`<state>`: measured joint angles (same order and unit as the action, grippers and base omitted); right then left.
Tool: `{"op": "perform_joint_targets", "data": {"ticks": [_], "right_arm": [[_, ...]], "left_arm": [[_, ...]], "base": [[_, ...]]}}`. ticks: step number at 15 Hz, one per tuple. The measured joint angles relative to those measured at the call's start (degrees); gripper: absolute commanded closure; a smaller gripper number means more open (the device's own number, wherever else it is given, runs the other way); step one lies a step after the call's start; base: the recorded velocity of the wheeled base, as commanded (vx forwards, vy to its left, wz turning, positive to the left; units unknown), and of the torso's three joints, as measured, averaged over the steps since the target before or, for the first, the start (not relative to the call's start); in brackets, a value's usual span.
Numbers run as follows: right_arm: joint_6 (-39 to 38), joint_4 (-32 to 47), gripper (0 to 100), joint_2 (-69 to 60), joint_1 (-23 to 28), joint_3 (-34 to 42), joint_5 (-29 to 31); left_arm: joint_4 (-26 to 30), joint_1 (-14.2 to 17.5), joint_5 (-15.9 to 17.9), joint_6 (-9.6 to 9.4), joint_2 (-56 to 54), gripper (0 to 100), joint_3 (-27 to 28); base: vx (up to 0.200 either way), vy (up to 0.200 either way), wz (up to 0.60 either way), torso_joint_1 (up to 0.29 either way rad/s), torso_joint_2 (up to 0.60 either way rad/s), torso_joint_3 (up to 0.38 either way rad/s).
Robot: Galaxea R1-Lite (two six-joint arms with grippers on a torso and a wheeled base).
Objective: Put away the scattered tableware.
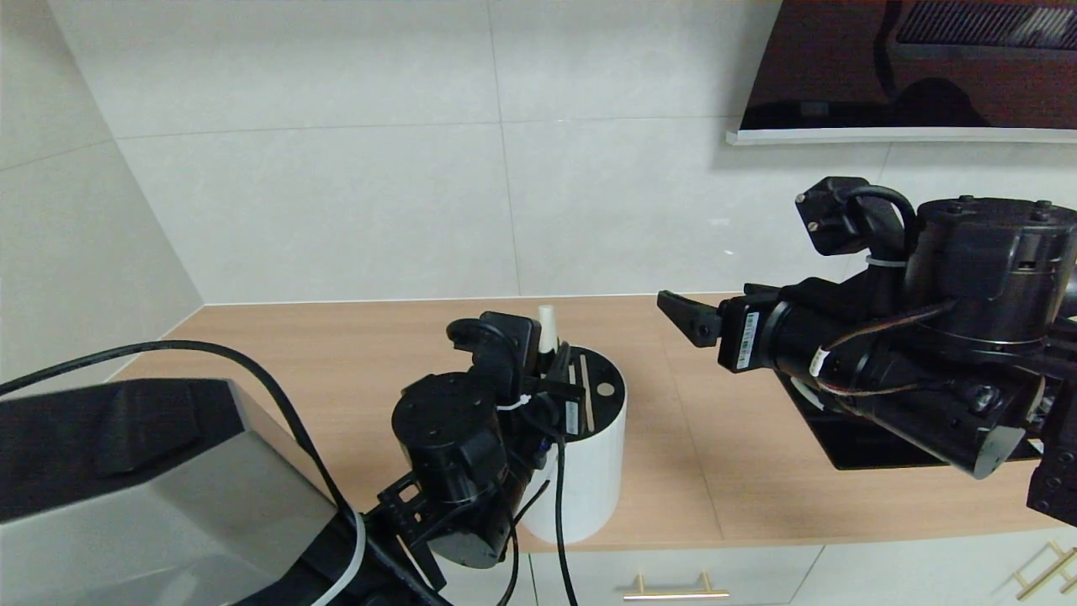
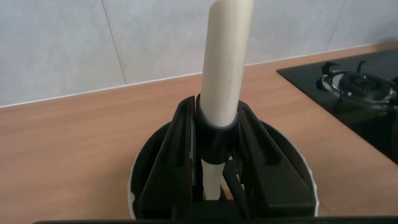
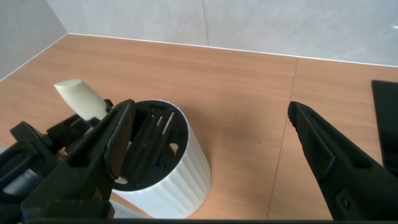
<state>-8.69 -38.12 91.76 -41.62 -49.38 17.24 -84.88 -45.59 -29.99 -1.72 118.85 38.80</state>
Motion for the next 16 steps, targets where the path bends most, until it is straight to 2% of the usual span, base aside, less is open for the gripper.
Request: {"op": "perform_joint_targets", "data": {"ticks": [5,12,13,16], "right_arm": [[0.00,-0.02,0,0.09,0.00,0.10,-0.02],[0.00,0.00,0,0.09,0.00,0.16,0.00],[-0.01,-0.02,0,0.09,0.00,0.16,0.00],[-0.01,-0.02,0,0.09,-0.02,0.16,0.00]], "left_arm": [[0.01,1.52,-0.01,0.09,1.39,100,1.96],[-0.02,1.83,0.05,0.06,2.13,100,2.38],[-0.02,1.83,0.02,0.05,2.18,0,2.46],[-0.02,1.83,0.00,0.05,2.18,0,2.60]], "base": [[0.000,0.000,0.00,0.000,0.00,0.000],[0.000,0.000,0.00,0.000,0.00,0.000],[0.000,0.000,0.00,0.000,0.00,0.000],[0.000,0.000,0.00,0.000,0.00,0.000]]}}
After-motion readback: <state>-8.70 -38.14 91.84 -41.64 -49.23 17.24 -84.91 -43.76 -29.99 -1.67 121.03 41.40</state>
